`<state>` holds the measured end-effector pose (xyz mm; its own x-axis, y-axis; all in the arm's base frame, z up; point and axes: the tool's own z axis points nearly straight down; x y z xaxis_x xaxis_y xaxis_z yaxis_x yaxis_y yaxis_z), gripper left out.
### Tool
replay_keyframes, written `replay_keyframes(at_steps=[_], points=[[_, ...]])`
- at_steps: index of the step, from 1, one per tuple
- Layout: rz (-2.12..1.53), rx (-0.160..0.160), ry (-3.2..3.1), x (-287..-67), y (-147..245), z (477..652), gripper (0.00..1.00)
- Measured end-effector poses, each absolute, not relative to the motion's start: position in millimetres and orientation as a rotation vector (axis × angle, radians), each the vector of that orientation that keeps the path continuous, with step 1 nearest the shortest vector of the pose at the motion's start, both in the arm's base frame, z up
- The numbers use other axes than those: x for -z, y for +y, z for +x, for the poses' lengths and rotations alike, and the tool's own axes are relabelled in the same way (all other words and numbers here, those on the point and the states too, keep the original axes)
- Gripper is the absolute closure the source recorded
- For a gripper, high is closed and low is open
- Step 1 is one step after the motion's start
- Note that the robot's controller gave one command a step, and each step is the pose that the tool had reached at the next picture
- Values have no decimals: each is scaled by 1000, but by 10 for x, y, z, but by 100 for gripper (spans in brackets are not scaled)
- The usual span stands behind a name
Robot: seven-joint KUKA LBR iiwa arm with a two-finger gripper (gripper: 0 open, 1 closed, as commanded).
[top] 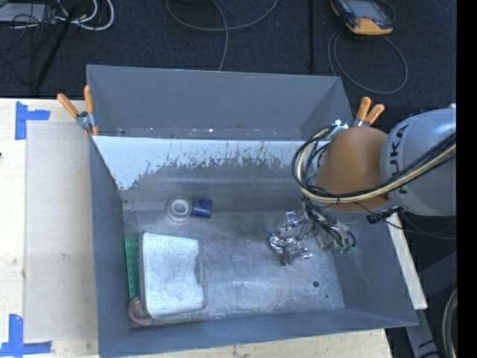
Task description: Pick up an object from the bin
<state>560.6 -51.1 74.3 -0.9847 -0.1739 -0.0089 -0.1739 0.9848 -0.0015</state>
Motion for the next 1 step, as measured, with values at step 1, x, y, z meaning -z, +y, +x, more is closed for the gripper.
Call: replay_keyframes(at_steps=[1], points=[[-557,3,3085,-2098,-658,5513,100]])
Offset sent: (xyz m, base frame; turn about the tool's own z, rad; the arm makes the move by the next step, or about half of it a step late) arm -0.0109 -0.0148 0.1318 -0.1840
